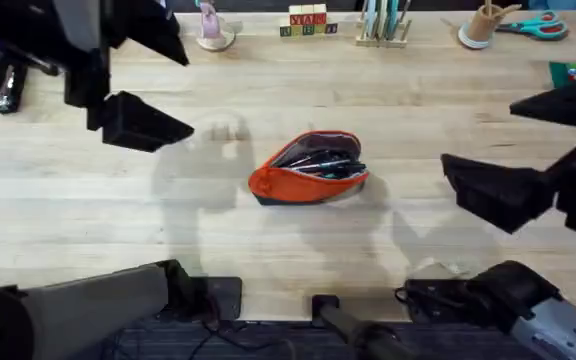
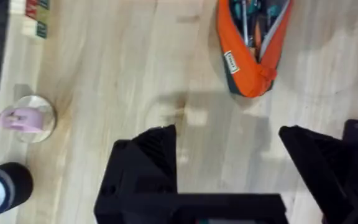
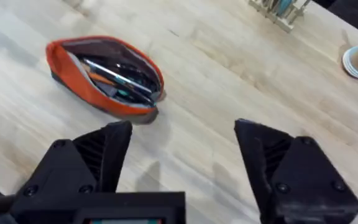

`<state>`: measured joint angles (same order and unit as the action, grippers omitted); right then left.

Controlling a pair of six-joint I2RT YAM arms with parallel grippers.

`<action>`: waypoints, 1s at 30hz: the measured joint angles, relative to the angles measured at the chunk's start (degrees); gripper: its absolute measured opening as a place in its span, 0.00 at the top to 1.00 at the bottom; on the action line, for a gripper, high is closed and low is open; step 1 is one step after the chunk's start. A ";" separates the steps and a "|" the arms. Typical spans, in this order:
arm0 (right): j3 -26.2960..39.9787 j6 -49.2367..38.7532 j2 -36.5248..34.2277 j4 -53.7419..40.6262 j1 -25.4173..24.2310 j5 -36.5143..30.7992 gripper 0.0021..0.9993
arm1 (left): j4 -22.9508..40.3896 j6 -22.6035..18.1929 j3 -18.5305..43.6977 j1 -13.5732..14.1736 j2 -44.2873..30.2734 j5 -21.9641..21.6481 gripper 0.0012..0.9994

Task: Unzip the bag, pick up the pens from the table one at a time and place them inside, then zip the bag closed.

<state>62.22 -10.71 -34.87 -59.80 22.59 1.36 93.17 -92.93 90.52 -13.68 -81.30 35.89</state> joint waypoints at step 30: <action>-0.02 41.83 -3.50 10.67 0.00 9.05 0.00 | 3.89 -18.16 -0.04 -1.59 -7.53 2.00 0.00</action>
<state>62.19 31.13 -38.38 -49.13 22.59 10.42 97.06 -111.09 90.48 -15.27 -88.83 37.89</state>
